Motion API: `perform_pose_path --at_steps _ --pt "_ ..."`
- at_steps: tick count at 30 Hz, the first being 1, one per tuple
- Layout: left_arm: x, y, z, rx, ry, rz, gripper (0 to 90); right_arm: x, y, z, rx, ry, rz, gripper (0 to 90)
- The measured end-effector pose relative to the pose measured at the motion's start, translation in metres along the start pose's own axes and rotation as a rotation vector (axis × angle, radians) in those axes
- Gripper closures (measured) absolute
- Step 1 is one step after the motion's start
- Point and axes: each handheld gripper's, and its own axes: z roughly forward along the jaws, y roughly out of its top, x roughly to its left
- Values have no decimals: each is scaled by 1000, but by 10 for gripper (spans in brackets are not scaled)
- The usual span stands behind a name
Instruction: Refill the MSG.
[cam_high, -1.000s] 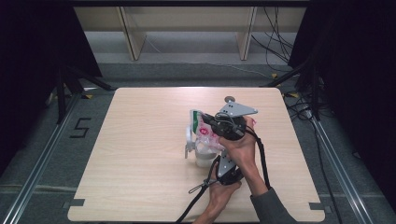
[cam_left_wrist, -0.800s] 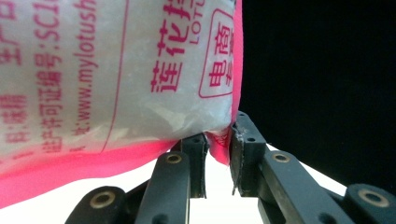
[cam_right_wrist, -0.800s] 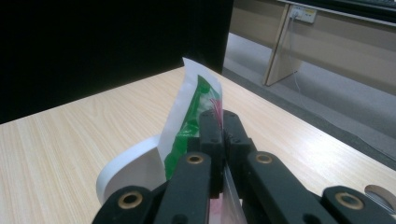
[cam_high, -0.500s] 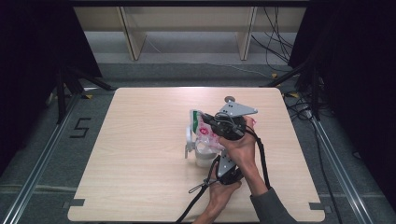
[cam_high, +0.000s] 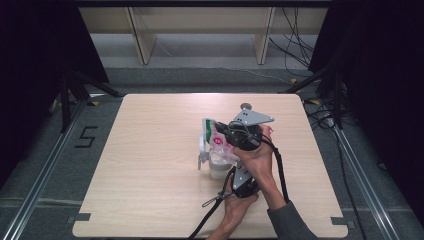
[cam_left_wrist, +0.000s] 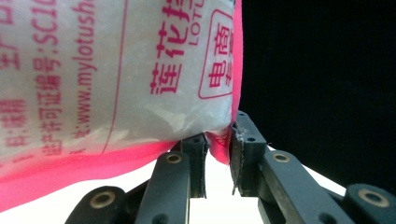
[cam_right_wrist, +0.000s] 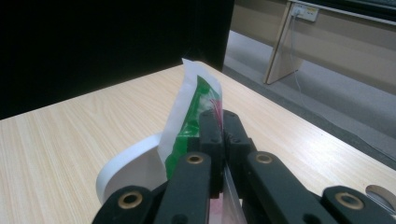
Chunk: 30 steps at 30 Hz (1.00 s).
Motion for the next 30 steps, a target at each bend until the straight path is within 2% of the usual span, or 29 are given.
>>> perform_pose_path --at_steps 3,4,6,7,14,15,16,17,19,20,22,26,27,29,30 --pt "0 0 0 -6 -5 0 773 0 0 0 -11 -8 4 900" --pt "0 0 1 -17 -13 -3 773 0 1 -1 -12 -5 -11 900" --pt "0 0 1 -13 -6 -4 773 1 1 0 -4 11 4 900" --pt "0 0 0 -2 -1 0 773 1 0 1 -8 -10 3 900" --pt "0 1 0 -3 0 2 773 1 1 0 5 4 -5 900" --pt "0 0 1 -9 -3 -4 772 2 1 0 9 5 -1 900" --pt "0 0 4 -12 -41 -11 773 2 1 0 13 4 6 900" --pt "-3 -1 5 -16 -61 -55 773 2 1 0 19 6 13 900" --pt "-3 -1 4 -17 -59 -56 773 2 0 0 14 0 6 900" --pt "-3 -1 4 -19 -59 -57 773 2 1 1 16 17 3 900" --pt "-3 -1 4 -21 -60 -58 773 2 1 0 9 7 -8 900" --pt "-2 -1 4 -9 -57 -47 773 4 0 2 12 0 1 900" --pt "-2 -1 4 -11 -57 -47 773 3 0 3 20 15 -8 900" --pt "-3 -1 4 -15 -58 -55 773 3 0 3 17 20 0 900" --pt "-3 -1 4 -16 -59 -54 773 3 0 1 14 -1 17 900"
